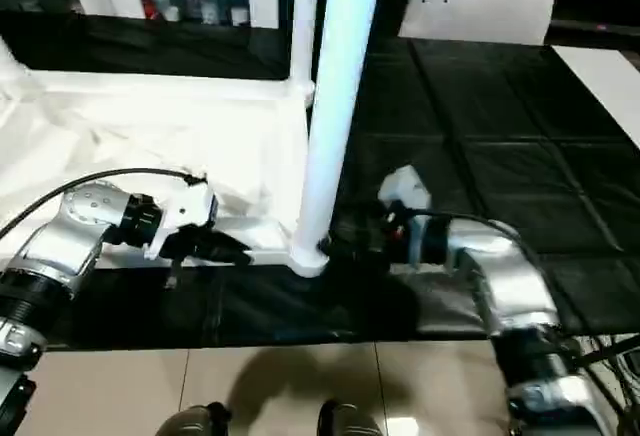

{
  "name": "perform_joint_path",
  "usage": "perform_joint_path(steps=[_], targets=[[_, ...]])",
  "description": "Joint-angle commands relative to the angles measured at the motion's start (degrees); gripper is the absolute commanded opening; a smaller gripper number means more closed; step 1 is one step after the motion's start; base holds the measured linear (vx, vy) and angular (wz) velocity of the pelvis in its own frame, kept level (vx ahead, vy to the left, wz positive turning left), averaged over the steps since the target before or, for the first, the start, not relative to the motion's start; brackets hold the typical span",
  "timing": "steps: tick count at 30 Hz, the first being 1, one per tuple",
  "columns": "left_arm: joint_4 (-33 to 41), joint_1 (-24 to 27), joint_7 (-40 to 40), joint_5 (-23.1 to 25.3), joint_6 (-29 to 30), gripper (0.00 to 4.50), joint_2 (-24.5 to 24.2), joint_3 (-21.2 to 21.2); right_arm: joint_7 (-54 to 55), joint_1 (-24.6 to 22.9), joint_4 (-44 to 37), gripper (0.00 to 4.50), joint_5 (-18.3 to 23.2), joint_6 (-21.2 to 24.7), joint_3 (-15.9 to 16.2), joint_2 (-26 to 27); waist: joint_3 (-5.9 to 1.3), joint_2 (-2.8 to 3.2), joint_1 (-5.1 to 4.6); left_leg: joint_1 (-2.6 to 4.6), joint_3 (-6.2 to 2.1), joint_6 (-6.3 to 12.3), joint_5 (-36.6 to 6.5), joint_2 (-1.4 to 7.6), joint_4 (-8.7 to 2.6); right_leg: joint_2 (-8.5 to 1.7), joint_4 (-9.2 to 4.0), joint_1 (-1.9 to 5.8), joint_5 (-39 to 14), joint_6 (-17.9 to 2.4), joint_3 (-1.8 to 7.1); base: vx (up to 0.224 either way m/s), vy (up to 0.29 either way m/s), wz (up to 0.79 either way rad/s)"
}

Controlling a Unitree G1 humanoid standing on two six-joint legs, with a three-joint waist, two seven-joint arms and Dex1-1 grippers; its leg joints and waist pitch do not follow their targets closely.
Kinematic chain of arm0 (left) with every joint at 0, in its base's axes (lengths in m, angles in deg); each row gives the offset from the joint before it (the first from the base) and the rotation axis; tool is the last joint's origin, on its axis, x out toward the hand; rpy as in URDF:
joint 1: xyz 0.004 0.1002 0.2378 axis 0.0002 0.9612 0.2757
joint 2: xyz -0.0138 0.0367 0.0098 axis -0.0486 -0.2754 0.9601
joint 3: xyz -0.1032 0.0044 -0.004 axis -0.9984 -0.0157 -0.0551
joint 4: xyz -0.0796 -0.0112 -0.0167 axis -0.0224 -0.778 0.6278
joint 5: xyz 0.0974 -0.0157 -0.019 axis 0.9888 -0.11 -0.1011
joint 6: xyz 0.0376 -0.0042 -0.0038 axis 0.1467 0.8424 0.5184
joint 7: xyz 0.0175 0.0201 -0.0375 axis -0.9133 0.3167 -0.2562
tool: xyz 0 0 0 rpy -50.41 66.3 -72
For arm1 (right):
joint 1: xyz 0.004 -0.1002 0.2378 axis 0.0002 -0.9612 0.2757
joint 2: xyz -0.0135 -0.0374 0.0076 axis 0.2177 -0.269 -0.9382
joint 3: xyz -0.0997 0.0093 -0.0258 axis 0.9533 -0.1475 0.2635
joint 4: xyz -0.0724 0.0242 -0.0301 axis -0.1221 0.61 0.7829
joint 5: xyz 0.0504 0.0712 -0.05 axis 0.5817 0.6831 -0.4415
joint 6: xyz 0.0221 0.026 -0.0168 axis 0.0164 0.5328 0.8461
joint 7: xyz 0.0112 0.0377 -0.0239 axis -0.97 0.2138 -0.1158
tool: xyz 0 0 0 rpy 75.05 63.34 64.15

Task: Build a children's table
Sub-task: Rotate leg to tighten

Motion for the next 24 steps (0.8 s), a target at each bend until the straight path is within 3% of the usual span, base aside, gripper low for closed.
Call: perform_joint_path(steps=[1,15,24], targets=[[-1.01,0.8,3.8,0.31,-1.48,0.0,0.95,3.58,-2.15,0.72,0.58,3.69,1.11,0.14,0.33,-0.29,-3.53,-0.62,-0.33,1.22,-0.66,6.13,-10.34,3.9,-3.19,-3.64,-3.34,2.74,-15.65,-12.95,2.96,0.0,0.0,0.0],[-1.82,0.13,5.46,0.57,-2.54,0.0,0.93,4.25,-7.03,5.33,8.82,2.45,-0.17,-2.9,2.84,1.95,-3.97,-0.38,0.45,1.14,-0.47,5.67,-9.03,3.92,-2.86,-3.48,-2.71,3.01,-13.13,-14.39,2.76,0.0,0.0,0.0],[-3.51,-0.52,2.11,1.7,-3.01,0.0,1.77,3.92,-6.98,5.2,9.09,2.06,-0.24,-4.14,3.34,3.41,-4.0,-0.33,0.4,1.18,-0.55,4.99,-10.13,3.92,-2.94,-3.5,-2.88,3.03,-14.88,-13.97,2.73,0.0,0.0,0.0]])
